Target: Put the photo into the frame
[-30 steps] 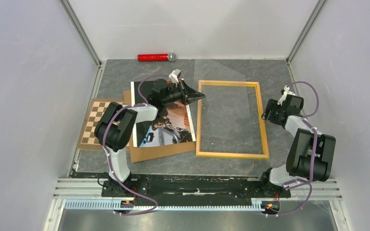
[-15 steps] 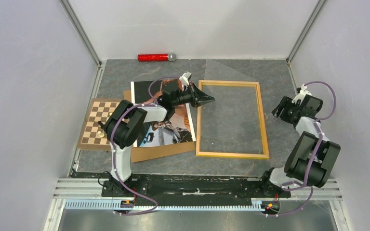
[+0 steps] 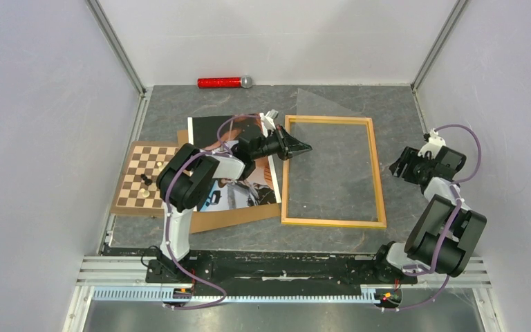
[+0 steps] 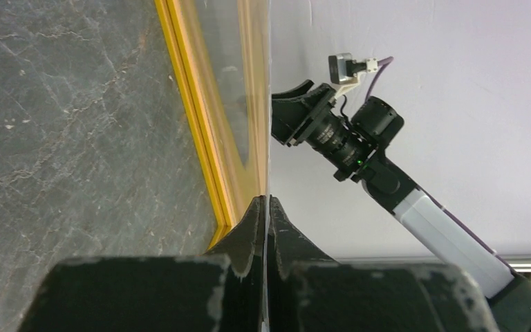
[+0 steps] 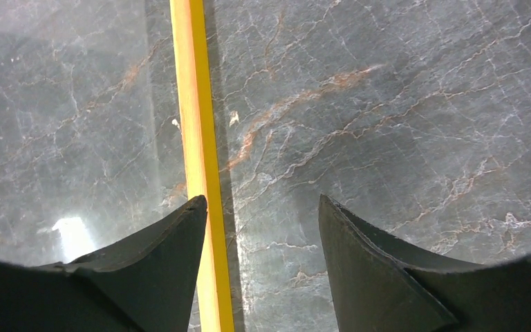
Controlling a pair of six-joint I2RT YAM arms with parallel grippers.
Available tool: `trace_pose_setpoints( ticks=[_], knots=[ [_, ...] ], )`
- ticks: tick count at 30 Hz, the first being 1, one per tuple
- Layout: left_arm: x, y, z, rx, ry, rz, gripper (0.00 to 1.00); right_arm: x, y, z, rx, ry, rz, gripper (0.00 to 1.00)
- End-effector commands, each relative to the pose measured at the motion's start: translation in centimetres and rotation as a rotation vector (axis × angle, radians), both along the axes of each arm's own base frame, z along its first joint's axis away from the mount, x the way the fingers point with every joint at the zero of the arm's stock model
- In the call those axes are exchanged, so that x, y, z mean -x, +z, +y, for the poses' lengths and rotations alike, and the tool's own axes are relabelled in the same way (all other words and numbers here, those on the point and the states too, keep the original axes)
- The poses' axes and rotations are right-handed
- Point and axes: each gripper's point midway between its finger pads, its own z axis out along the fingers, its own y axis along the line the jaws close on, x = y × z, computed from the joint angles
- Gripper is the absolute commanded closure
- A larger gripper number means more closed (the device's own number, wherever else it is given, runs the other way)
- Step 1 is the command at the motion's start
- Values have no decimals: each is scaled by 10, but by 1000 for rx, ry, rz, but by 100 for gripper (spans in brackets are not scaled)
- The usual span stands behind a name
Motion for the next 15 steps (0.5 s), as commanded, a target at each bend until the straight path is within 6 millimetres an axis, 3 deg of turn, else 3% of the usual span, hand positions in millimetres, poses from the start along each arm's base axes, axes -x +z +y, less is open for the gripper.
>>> trace_pose_setpoints(
  ticks=[1, 7, 15],
  knots=[
    [-7, 4, -6, 25, 39, -135, 98, -2, 10, 0, 52, 40, -65, 37],
    [-7, -18, -8, -9, 51, -131, 98, 3, 6, 3, 38, 46, -59, 37],
    [-6, -25, -8, -26, 46, -126, 98, 0, 7, 2, 40, 53, -82, 37]
  ],
)
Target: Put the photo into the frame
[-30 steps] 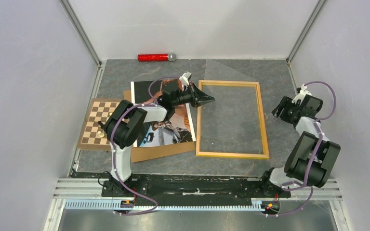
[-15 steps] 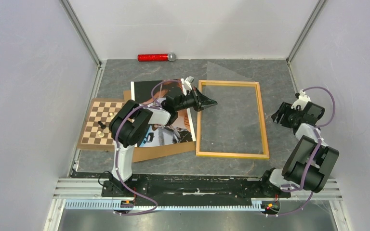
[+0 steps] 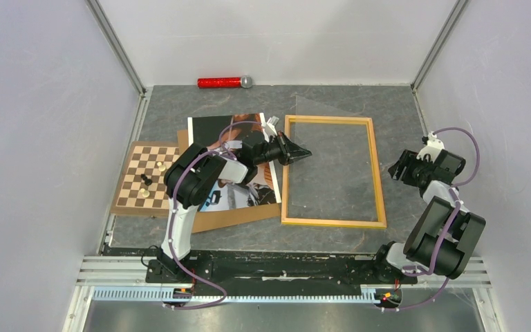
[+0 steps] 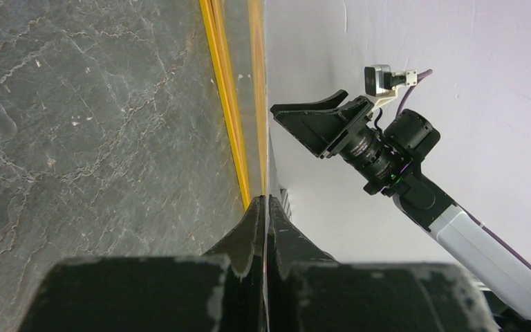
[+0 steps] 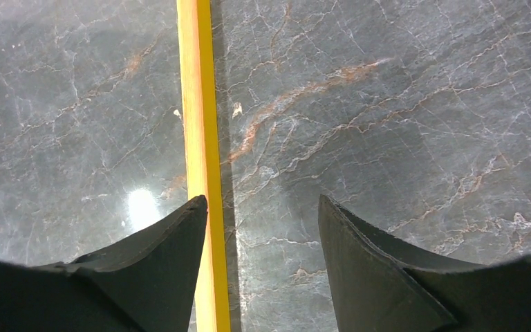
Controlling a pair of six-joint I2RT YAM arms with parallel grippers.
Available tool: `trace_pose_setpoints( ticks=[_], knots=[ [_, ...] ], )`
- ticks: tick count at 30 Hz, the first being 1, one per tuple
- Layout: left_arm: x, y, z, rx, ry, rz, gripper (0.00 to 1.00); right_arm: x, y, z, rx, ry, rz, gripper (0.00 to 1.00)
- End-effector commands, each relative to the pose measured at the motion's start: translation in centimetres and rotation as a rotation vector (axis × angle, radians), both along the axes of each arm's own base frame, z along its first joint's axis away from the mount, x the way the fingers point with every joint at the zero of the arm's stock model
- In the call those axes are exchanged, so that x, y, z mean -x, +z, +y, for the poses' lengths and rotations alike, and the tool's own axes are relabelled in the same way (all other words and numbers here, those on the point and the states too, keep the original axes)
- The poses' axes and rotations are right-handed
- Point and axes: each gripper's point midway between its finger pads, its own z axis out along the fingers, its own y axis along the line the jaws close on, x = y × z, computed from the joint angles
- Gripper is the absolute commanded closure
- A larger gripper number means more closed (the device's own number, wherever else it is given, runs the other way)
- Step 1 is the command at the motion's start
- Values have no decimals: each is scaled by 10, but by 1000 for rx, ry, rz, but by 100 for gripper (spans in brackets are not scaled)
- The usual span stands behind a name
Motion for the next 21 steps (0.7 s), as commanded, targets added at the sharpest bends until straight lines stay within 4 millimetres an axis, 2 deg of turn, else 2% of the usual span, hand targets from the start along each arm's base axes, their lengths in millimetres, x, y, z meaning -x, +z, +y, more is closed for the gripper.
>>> trace_pose_setpoints(
  ticks=[1, 21],
  knots=[
    [-4, 16, -4, 30, 7, -112, 98, -7, 11, -3, 25, 22, -61, 37],
    [4, 14, -7, 48, -9, -41, 98, -4, 7, -3, 11, 20, -54, 38]
  ],
)
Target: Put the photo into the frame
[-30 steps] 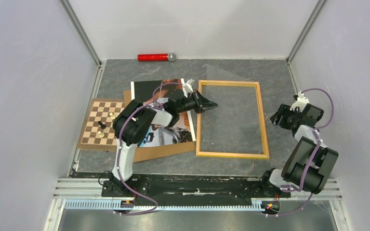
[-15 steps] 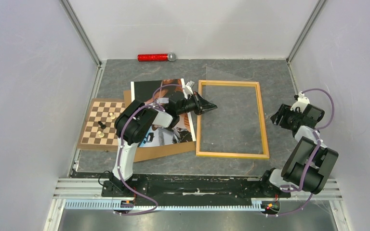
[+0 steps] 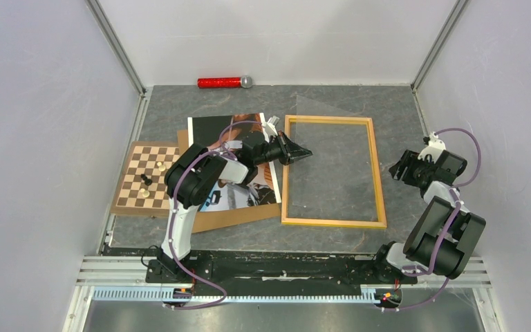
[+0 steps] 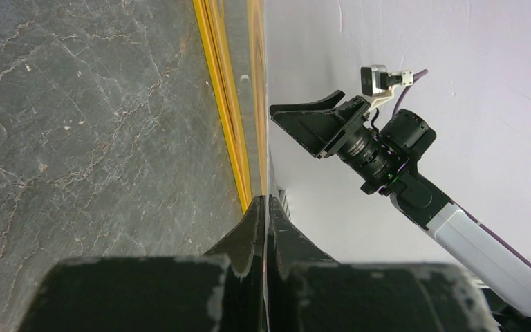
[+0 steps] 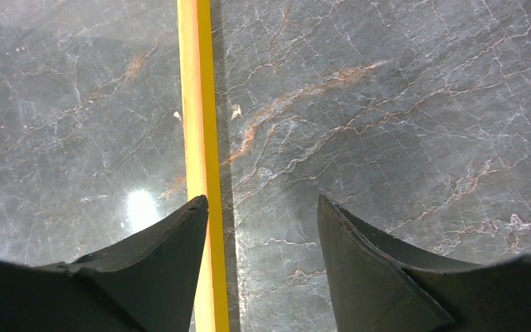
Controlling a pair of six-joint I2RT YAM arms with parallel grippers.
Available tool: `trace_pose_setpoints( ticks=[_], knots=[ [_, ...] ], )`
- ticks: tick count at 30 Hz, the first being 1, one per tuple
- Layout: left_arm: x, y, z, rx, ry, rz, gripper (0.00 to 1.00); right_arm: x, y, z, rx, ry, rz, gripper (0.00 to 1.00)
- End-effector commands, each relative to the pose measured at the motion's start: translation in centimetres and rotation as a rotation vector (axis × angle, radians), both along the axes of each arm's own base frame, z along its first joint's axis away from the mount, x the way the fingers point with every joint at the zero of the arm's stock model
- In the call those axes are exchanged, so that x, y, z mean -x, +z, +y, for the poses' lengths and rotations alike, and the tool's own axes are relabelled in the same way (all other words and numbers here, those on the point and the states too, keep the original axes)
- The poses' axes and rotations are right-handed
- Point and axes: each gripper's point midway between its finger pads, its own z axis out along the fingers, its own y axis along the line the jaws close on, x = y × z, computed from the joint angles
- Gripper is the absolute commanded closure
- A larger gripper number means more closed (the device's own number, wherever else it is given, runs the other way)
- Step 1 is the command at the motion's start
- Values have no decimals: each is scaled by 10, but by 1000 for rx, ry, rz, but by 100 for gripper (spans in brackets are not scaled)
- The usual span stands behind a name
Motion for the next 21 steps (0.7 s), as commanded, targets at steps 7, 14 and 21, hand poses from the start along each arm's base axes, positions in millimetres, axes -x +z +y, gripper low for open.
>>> trace_pose_setpoints(
  ticks=[7, 14, 21],
  knots=[
    [6, 10, -5, 30, -17, -7, 98, -3, 6, -1, 16, 18, -38, 38],
    [6, 16, -6, 34, -22, 31, 98, -2, 5, -2, 16, 17, -38, 38],
    [7, 23, -7, 50, -29, 72, 98, -1, 4, -1, 10, 18, -35, 38]
  ],
)
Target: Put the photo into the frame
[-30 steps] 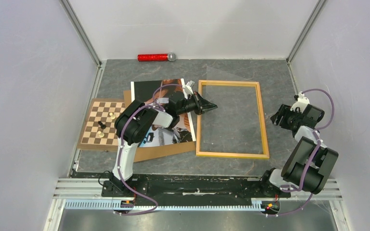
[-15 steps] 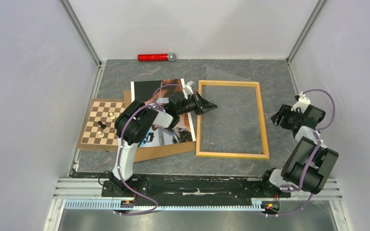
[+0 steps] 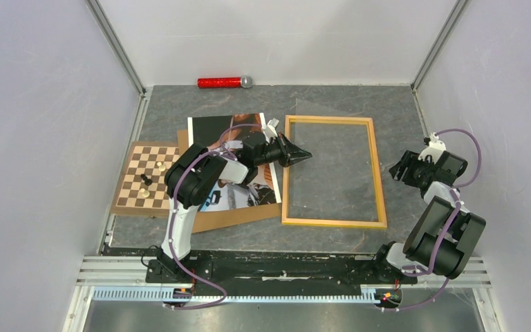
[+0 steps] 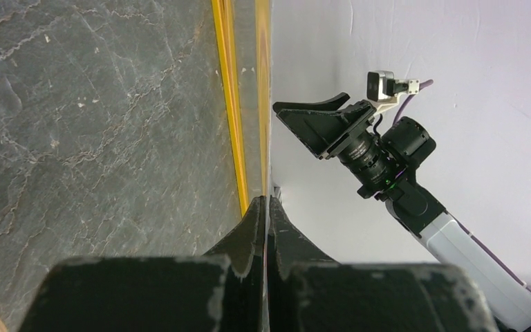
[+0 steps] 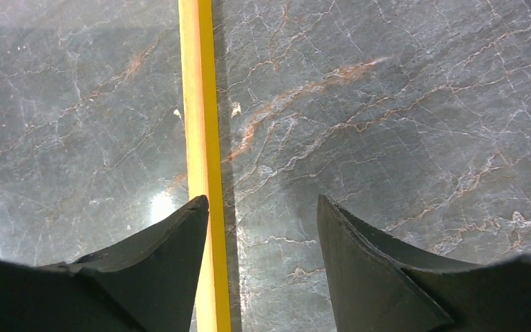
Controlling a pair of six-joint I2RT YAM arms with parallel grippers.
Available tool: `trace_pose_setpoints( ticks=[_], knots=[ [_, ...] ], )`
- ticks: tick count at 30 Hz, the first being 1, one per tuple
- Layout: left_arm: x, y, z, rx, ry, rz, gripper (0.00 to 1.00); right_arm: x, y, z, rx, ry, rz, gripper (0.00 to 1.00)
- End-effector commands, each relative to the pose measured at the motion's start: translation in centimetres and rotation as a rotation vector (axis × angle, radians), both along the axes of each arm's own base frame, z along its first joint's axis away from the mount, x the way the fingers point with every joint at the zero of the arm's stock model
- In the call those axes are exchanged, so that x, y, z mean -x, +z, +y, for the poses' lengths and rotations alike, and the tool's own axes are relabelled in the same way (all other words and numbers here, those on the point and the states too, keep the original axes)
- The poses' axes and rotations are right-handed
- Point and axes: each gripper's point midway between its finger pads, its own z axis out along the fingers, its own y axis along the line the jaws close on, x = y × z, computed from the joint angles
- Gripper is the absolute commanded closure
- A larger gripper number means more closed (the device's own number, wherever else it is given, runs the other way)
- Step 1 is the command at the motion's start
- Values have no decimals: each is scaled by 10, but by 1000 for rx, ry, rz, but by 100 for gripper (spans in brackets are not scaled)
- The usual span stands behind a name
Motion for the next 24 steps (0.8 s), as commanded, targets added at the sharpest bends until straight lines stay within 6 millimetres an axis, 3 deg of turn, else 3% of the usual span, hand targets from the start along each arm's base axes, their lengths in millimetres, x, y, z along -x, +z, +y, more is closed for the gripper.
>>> trace_pose_setpoints(
  ticks=[1, 11, 24],
  knots=[
    [5, 31, -8, 64, -30, -2, 98, -2, 4, -2, 18, 16, -34, 38],
    [6, 46, -9, 104, -44, 24, 98, -1, 3, -1, 15, 17, -31, 39],
    [10, 52, -10, 124, -61, 62, 98, 0, 2, -2, 18, 17, -29, 39]
  ],
)
